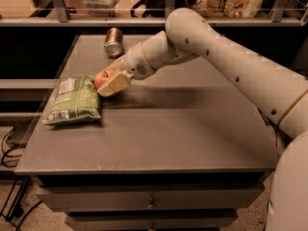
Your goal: Move apple near green jalapeno chip bag
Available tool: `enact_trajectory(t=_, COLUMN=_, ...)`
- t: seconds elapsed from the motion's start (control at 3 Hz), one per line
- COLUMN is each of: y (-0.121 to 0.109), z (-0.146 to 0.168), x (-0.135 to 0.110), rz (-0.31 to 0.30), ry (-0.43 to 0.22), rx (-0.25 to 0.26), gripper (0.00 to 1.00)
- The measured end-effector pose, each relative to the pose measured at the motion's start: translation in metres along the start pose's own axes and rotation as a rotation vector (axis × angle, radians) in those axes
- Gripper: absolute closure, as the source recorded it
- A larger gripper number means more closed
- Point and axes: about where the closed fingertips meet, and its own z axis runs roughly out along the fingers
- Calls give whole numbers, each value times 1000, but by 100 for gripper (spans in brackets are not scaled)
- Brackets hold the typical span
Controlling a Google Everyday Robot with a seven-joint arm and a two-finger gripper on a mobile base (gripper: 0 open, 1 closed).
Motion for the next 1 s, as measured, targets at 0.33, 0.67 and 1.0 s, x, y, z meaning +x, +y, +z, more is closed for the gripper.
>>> enact_trajectory(t=0.33, y=4, z=6, x=5, rz=-4, ry=3, rx=2, gripper=12)
enact_trajectory(t=0.67, y=7, z=6, x=5, rz=-8, ry=-2, rx=11, gripper=0)
enact_trajectory(t=1.0, y=7, z=6, x=6, rz=-8, ry=-2, rx=12, gripper=0)
